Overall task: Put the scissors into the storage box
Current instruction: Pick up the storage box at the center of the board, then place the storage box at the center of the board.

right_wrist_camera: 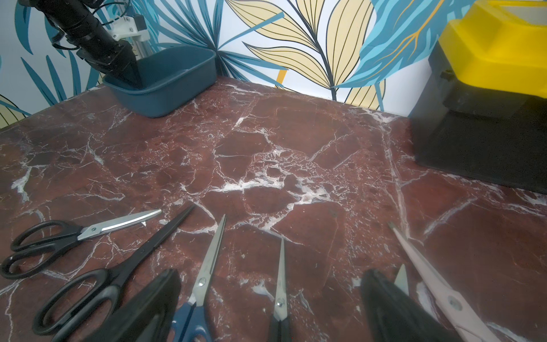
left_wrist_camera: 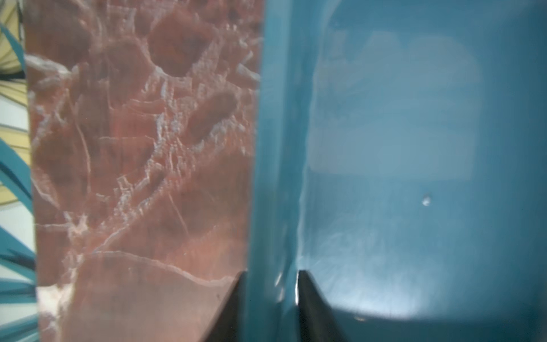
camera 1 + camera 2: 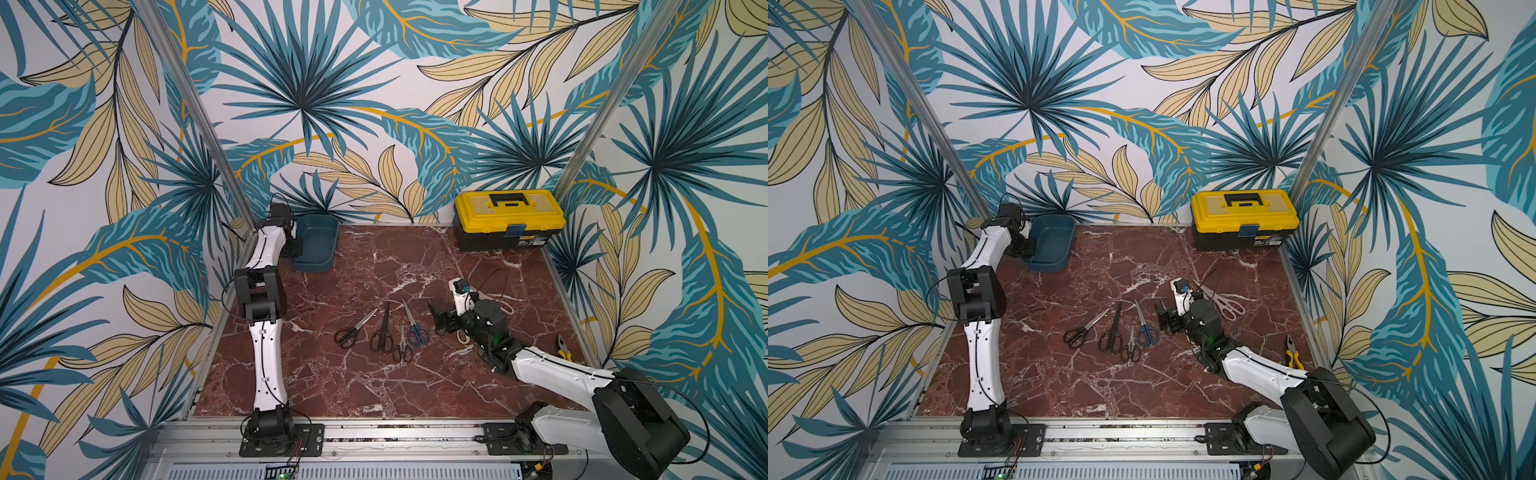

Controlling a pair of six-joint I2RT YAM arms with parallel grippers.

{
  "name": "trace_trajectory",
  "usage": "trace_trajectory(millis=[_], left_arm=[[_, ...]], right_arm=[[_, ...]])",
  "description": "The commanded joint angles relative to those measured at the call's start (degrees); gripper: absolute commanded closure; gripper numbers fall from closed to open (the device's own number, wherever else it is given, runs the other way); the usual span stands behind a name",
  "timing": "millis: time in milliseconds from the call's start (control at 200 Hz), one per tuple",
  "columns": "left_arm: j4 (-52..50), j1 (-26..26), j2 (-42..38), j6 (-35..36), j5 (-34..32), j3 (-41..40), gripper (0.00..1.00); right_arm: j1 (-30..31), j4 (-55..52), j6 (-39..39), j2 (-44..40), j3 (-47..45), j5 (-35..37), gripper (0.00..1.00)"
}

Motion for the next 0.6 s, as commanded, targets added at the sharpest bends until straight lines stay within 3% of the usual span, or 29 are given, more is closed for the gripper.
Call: trace_trajectory(millis=[0,135,286,596], left_arm=[[2.5,0.2,-9.4,0.0,0.1,-7.1,0.82],[5.9,0.2,-17.7,-1.5,1.0,-18.8,1.0],[12.1,-0.1,-29.0,-4.4,4.1,-35.0,1.0],[24.5,-4.3,-48.5,-20.5,6.4,-63.9,1.0]], right_arm=[[0.2,0.5,0.1,0.4,0.0,-0.7,0.0],[0.2,0.9,0.1,0.5,0.0,-1.5,0.0],[0.2,2.3,0.5,0.5,-0.8,-1.1,0.0],[0.3,1.7,0.9,1.7,0.1,-2.5,0.0]])
